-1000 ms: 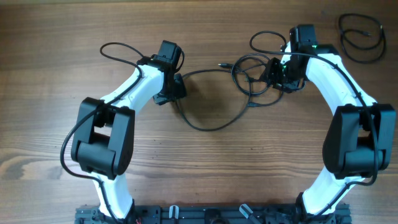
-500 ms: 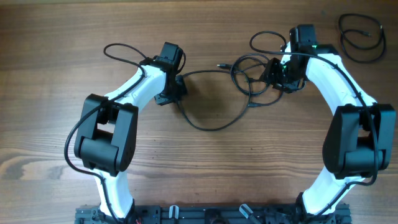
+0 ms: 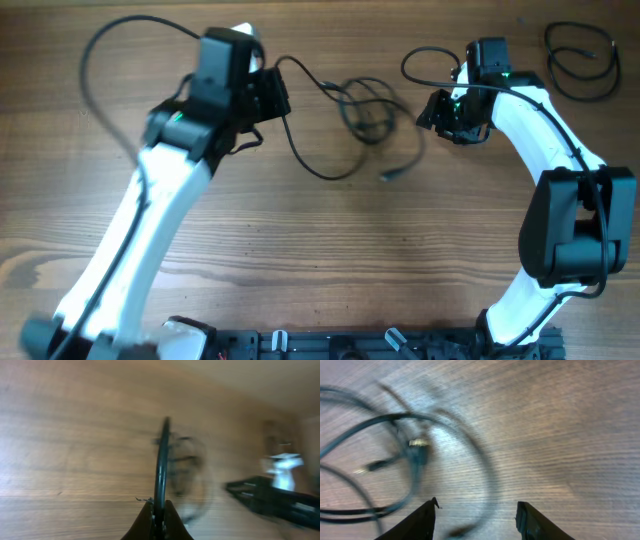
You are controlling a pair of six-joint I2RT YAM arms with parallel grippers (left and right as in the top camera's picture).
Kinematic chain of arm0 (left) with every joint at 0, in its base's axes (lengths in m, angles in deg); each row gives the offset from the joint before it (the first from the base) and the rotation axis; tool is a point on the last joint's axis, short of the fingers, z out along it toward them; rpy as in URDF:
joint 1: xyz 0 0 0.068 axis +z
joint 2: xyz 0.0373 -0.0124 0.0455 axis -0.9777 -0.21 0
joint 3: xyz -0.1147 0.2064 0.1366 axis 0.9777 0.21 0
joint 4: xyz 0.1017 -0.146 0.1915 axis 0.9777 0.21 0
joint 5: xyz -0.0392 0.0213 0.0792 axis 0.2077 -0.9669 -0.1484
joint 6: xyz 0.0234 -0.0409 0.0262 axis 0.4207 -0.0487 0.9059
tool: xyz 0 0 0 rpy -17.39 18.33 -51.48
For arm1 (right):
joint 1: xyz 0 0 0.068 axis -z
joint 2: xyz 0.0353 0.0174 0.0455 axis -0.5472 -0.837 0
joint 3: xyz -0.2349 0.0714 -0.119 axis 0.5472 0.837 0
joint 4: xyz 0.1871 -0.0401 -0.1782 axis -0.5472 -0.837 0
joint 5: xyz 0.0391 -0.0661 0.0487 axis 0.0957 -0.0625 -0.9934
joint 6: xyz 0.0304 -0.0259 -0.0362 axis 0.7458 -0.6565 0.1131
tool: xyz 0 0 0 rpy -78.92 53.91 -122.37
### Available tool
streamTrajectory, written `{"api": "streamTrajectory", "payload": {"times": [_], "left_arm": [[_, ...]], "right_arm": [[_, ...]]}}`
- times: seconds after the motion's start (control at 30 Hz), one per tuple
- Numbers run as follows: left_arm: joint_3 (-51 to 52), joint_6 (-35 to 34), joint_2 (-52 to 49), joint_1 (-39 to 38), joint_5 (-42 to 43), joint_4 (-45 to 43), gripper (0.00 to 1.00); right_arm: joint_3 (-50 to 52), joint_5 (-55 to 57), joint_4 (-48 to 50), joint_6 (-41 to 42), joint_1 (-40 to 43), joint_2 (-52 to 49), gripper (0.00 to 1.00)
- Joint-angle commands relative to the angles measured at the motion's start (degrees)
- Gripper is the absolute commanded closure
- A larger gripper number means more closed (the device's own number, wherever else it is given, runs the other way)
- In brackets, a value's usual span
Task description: Untangle cables
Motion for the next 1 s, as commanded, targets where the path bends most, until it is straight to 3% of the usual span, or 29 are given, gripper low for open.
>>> {"api": "streamTrajectory", "payload": {"times": [0.0, 0.17, 0.47, 0.97], "left_arm": [[0.3, -1.0, 2.3, 0.4, 6.2, -0.2, 0.96], [0.3, -4.2, 5.0, 0.4, 8.9, -5.0, 0.96], [0.3, -16.2, 6.5, 2.7, 15.0, -16.2, 0.96], [0.3, -40.2, 6.5, 6.0, 30.3, -37.5, 0.96]], "right_arm": [[0.6, -5.8, 1.9, -0.5, -0.3, -0.7, 0.47], [0.6, -14.8, 3.9, -0.9, -0.3, -0.7, 0.49], [0.6, -23.9, 4.9, -3.5, -0.3, -0.7, 0.49], [0.6, -27.0, 16.1, 2.9, -5.1, -0.8, 0.39]]}}
